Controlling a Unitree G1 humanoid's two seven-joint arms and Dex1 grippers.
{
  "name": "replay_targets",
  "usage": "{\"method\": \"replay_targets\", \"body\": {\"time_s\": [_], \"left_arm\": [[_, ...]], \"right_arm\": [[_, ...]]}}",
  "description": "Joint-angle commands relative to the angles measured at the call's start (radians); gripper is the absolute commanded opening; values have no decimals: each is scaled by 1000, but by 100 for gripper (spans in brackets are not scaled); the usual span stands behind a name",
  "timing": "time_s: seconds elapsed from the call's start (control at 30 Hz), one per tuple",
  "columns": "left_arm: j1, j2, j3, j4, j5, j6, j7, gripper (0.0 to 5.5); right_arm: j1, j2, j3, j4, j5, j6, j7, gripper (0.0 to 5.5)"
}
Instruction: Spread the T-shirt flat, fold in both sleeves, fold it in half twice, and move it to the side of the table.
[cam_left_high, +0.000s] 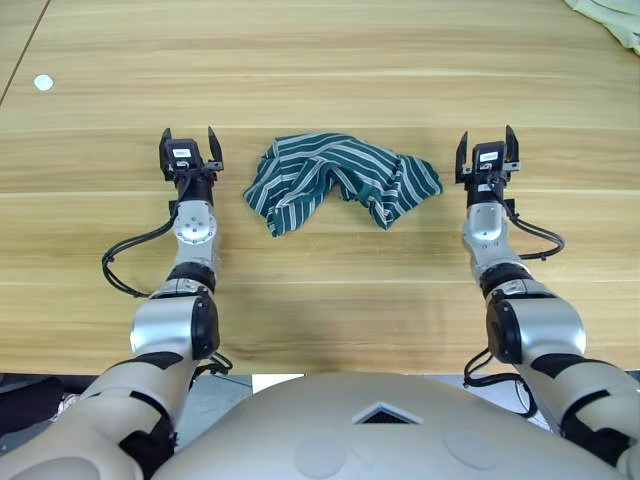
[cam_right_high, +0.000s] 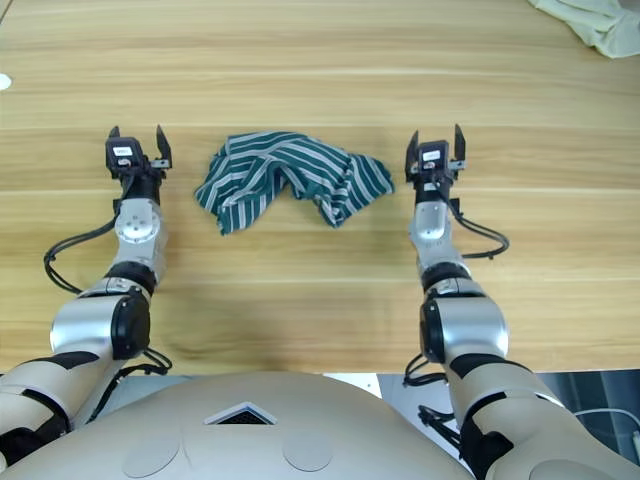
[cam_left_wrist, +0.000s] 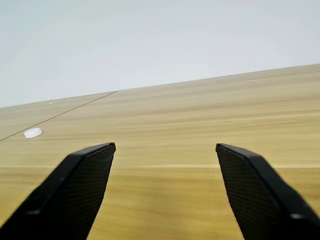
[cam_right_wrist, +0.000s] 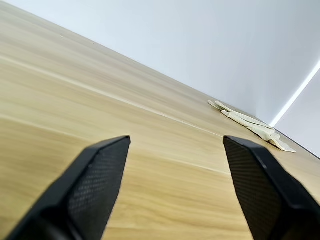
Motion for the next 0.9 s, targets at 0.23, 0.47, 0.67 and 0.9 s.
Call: {"method": "replay_targets", "body": {"time_s": [0.23,0.47,0.67,0.9], "left_arm": [[-27,-17,54,-4,-84,27,-107,372],[-27,-9,38,-3,-55,12,-72,342],[-29,-11,33,-2,-42,8,-58,342],[-37,-6,41,8,-38,15,-18,342]], "right_arm": [[-15,0,-7,-5,8,-6,-13,309],[-14,-1,-8,-5,9,-9,-12,302],[-16,8,-18,-5,25,-19,4,302],[-19,29,-41,-6,64,-28,59,302]]}}
